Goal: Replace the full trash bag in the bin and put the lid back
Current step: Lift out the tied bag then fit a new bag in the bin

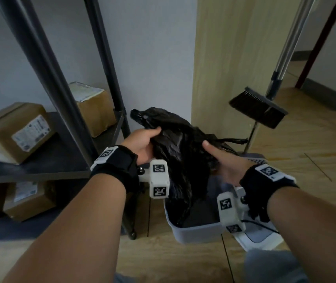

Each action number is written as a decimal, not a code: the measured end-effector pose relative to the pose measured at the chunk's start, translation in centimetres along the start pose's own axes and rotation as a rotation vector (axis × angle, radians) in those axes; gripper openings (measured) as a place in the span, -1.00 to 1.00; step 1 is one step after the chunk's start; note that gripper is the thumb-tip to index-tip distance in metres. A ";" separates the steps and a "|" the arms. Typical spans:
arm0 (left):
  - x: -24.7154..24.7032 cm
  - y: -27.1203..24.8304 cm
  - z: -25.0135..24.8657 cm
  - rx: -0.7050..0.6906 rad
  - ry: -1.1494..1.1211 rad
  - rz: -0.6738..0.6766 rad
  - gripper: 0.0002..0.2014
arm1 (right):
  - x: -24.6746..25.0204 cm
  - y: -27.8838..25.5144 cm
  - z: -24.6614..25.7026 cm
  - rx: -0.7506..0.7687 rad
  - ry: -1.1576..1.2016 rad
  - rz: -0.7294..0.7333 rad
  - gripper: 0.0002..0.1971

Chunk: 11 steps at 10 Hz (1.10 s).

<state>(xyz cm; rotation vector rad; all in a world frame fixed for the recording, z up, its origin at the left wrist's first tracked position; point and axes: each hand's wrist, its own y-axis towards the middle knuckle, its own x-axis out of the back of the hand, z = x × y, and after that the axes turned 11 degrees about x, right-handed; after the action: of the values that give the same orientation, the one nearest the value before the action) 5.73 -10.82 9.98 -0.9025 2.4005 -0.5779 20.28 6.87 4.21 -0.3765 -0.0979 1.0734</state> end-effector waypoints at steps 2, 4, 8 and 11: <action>2.7 2.0 0.1 0.031 0.089 -0.378 -0.60 | -0.8 0.5 1.0 0.106 0.033 -0.054 -0.72; 5.1 2.3 0.1 0.122 0.058 -0.241 -0.45 | 3.5 2.9 -0.1 0.130 -0.141 -0.348 -0.56; -1.5 -0.1 1.3 0.098 0.273 -0.047 -0.87 | 0.7 -1.1 1.8 0.468 -0.811 -0.470 -0.67; -1.9 -0.2 1.0 0.070 0.208 -0.034 -0.75 | -4.1 -2.9 3.7 0.355 -0.774 0.138 -0.73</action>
<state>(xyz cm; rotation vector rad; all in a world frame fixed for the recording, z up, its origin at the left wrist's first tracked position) 7.68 -9.85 9.88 -0.8933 2.5342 -0.7988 19.76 3.03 9.11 0.3730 -0.5665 1.2978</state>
